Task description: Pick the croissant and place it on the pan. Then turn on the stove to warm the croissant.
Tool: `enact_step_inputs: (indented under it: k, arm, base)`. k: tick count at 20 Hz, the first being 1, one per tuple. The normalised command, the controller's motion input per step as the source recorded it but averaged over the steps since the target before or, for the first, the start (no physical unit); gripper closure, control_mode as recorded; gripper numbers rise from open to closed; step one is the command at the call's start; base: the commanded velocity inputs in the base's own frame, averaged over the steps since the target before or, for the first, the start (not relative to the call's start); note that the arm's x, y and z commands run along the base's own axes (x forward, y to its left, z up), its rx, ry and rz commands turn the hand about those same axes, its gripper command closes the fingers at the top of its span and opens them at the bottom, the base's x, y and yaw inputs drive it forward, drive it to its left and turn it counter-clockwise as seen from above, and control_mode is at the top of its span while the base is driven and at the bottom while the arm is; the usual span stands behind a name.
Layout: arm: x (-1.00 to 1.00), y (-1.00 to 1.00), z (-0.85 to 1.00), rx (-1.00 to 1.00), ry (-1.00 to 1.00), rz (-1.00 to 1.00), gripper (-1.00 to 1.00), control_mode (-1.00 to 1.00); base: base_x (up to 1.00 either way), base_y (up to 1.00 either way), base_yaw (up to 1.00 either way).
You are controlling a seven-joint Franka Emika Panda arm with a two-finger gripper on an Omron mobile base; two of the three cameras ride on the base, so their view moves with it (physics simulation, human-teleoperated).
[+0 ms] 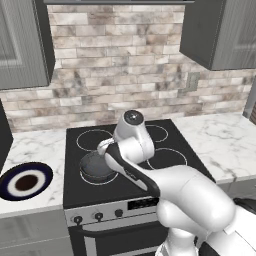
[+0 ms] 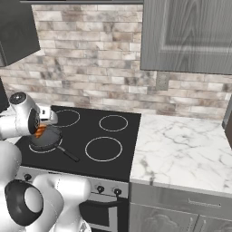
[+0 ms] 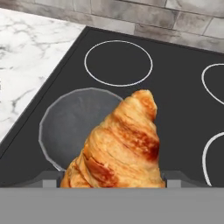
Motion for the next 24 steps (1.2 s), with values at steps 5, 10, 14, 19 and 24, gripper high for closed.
enact_step_inputs:
  k: [5, 10, 14, 19, 24]
  arm:
    - [0.4, 0.01, -0.11, 0.0, 0.02, 0.0, 1.0, -1.0]
    - [0.46, 0.16, -0.01, 0.0, 0.0, 0.0, 1.0, -1.0]
    - [0.16, 0.41, -0.11, 0.0, 0.0, 0.0, 1.0, -1.0]
    - [0.0, 0.42, -0.15, 0.0, 0.03, 0.0, 1.0, -1.0]
    - [0.0, 0.13, -0.15, 0.0, 0.06, 0.0, 1.0, -1.0]
  base:
    - [0.0, 0.0, 0.0]
    - [0.0, 0.0, 0.0]
    - [0.0, 0.0, 0.0]
    - [0.0, 0.0, 0.0]
    - [0.0, 0.0, 0.0]
